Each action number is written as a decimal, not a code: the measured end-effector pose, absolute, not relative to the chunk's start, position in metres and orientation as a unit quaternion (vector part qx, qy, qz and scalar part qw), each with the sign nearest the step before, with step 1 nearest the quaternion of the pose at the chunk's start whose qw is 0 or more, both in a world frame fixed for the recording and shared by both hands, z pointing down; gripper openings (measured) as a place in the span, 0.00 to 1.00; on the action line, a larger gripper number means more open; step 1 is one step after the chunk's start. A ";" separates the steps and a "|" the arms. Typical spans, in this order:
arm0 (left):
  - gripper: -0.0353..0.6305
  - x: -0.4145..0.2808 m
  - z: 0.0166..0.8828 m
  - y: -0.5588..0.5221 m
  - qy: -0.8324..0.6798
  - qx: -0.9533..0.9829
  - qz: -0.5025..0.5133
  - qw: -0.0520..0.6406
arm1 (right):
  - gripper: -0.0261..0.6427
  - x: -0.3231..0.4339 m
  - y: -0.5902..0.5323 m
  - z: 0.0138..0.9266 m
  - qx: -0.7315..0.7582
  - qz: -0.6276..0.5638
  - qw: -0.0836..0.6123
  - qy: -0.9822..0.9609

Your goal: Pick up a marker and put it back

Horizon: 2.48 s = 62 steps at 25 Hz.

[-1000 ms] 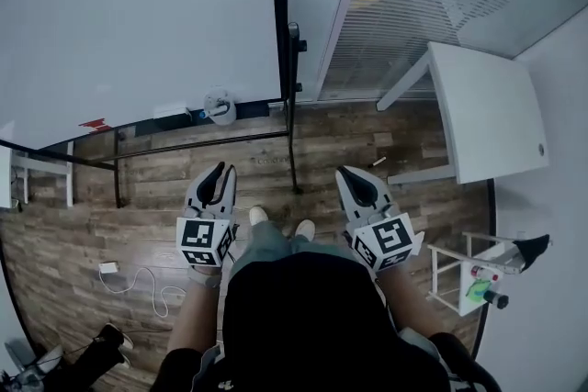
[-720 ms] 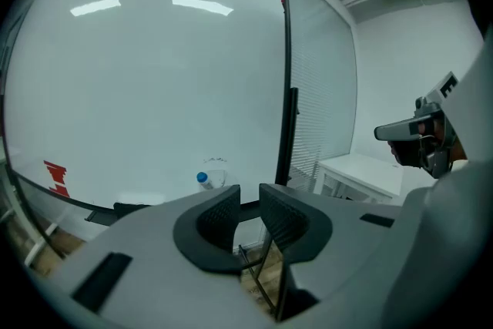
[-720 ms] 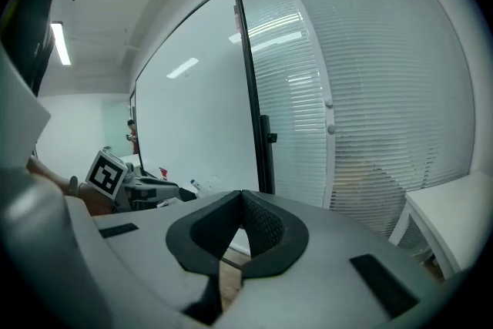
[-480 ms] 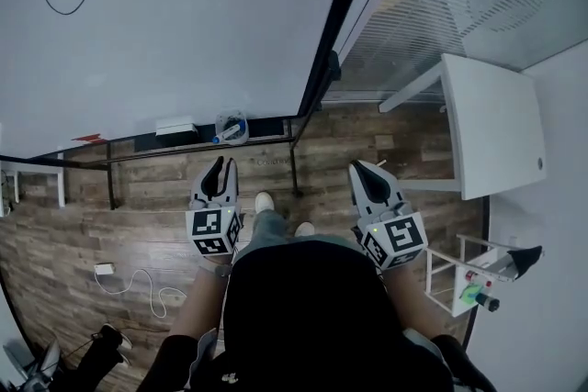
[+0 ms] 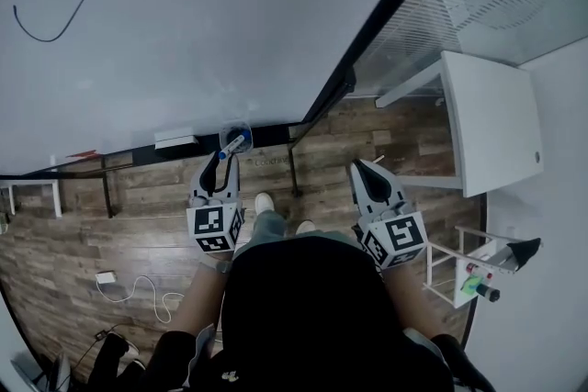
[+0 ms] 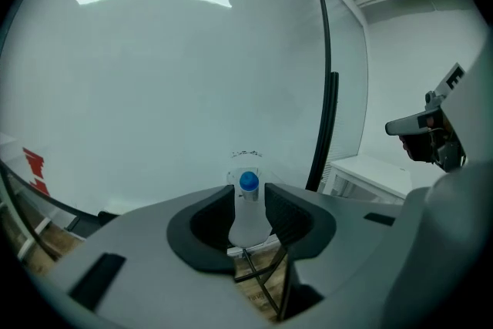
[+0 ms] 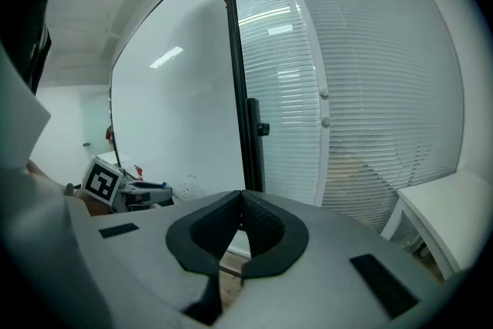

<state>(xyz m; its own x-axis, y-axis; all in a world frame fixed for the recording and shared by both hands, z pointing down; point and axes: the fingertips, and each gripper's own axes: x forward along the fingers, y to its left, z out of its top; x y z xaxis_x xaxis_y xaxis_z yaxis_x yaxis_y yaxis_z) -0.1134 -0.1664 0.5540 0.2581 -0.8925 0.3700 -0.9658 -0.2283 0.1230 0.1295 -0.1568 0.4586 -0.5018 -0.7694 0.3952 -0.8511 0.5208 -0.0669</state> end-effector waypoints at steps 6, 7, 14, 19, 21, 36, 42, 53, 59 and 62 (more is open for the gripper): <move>0.19 -0.113 0.544 -0.176 -0.589 0.788 0.114 0.137 | 0.08 0.121 -0.155 0.461 0.475 0.129 0.160 -0.856; 0.19 -0.113 0.543 -0.176 -0.587 0.790 0.115 0.135 | 0.08 0.120 -0.155 0.461 0.475 0.129 0.158 -0.856; 0.18 -0.116 0.523 -0.172 -0.584 0.797 0.098 0.119 | 0.08 0.116 -0.150 0.457 0.469 0.127 0.148 -0.861; 0.18 -0.118 0.491 -0.165 -0.587 0.801 0.085 0.085 | 0.08 0.111 -0.146 0.453 0.456 0.126 0.143 -0.870; 0.18 -0.119 0.477 -0.161 -0.590 0.800 0.076 0.075 | 0.08 0.108 -0.145 0.451 0.447 0.125 0.142 -0.874; 0.18 -0.158 0.433 -0.090 -0.657 0.751 0.049 0.049 | 0.08 0.043 -0.124 0.443 0.326 0.110 0.135 -0.929; 0.18 -0.180 0.440 -0.054 -0.687 0.722 0.060 0.056 | 0.08 0.012 -0.112 0.444 0.273 0.102 0.142 -0.946; 0.18 -0.201 0.456 -0.007 -0.727 0.679 0.067 0.082 | 0.08 -0.018 -0.090 0.447 0.212 0.091 0.155 -0.961; 0.18 -0.197 0.461 -0.003 -0.725 0.680 0.068 0.085 | 0.08 -0.014 -0.087 0.449 0.212 0.090 0.158 -0.960; 0.18 -0.192 0.458 -0.008 -0.717 0.689 0.069 0.082 | 0.08 -0.009 -0.086 0.449 0.219 0.090 0.158 -0.958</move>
<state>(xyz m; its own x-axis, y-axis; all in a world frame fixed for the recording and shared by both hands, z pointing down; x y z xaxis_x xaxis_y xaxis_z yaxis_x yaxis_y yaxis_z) -0.1918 -0.0077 0.4583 -0.0371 -0.9764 0.2126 -0.9991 0.0411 0.0144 -0.0093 -0.0864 0.4485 -0.8536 -0.3921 0.3431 -0.4490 0.8876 -0.1027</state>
